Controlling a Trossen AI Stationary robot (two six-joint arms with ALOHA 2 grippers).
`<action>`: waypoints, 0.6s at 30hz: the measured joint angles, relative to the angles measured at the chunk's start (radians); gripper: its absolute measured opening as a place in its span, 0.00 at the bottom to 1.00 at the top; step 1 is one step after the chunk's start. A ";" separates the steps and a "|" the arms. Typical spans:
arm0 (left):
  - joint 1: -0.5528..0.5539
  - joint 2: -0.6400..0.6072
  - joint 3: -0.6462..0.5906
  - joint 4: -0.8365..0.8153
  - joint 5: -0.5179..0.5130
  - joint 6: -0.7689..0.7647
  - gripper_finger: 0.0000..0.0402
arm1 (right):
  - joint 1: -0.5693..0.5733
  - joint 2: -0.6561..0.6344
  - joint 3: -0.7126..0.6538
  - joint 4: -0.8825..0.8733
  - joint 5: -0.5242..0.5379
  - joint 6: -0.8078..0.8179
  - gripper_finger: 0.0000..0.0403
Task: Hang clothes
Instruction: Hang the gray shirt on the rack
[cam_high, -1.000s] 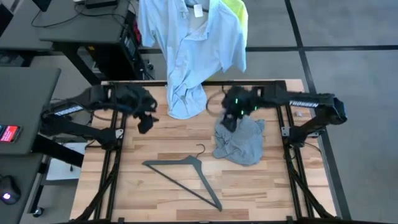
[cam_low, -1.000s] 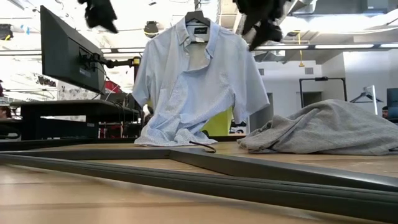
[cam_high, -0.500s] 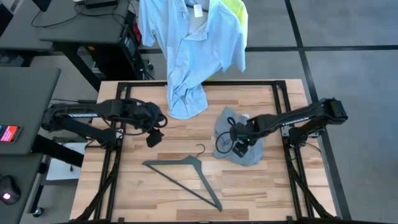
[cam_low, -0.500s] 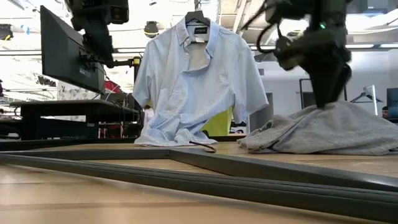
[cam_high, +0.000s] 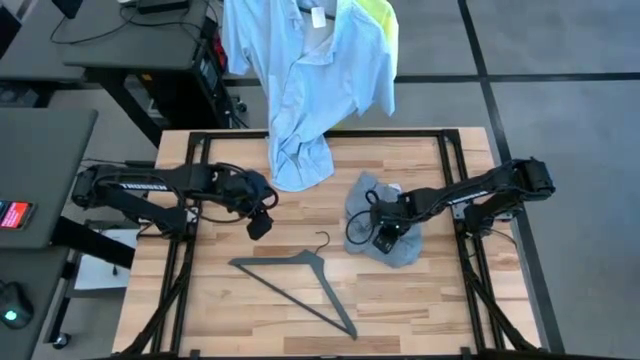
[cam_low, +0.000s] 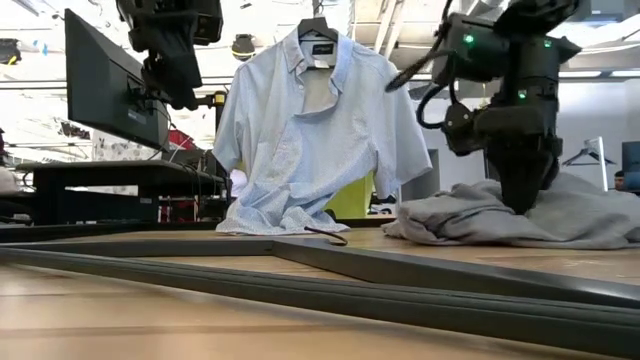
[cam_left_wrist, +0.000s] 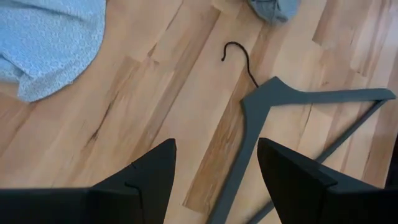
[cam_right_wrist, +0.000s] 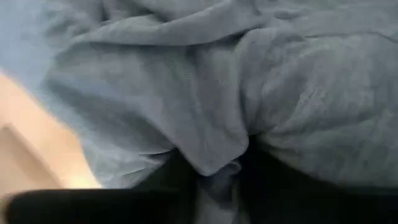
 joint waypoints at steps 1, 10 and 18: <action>-0.004 -0.001 0.000 -0.002 0.000 -0.007 0.52 | 0.004 -0.019 0.037 -0.002 -0.005 -0.011 0.05; -0.018 -0.001 0.000 0.014 -0.003 -0.043 0.52 | 0.005 -0.236 0.445 -0.029 -0.006 -0.248 0.03; -0.018 0.000 0.001 0.200 -0.005 -0.026 0.52 | -0.077 -0.375 0.546 -0.038 0.035 -0.317 0.03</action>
